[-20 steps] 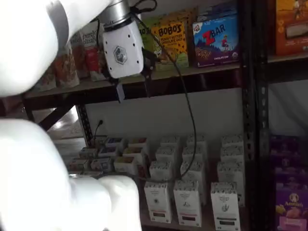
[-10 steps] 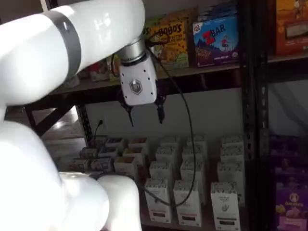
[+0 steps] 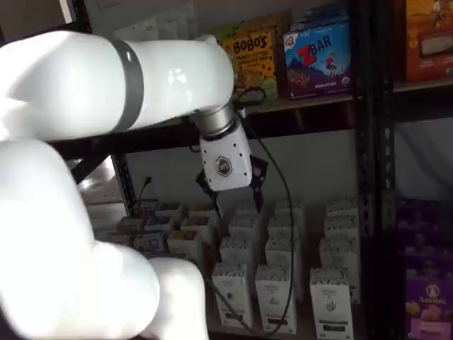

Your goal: Pick up the white box with a green strip in the middle, on the bottom shelf, the sixth box from the left

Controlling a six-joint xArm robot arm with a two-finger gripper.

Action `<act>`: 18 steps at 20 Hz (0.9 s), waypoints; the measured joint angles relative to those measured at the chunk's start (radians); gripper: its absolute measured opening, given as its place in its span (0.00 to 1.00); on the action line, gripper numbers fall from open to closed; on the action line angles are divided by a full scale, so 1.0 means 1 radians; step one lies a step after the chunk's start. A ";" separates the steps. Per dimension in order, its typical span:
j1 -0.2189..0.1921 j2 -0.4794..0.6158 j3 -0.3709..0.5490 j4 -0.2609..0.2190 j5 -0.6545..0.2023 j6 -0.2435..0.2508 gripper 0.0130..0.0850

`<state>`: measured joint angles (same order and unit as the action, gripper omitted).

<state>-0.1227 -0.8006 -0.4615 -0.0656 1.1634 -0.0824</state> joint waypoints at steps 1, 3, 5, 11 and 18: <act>-0.012 0.019 0.008 0.011 -0.023 -0.015 1.00; -0.021 0.056 0.017 -0.002 -0.061 -0.017 1.00; -0.030 0.097 0.028 -0.012 -0.104 -0.018 1.00; -0.047 0.209 0.075 -0.059 -0.277 0.005 1.00; -0.096 0.404 0.049 0.070 -0.406 -0.127 1.00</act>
<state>-0.2188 -0.3962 -0.4121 0.0039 0.7571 -0.2098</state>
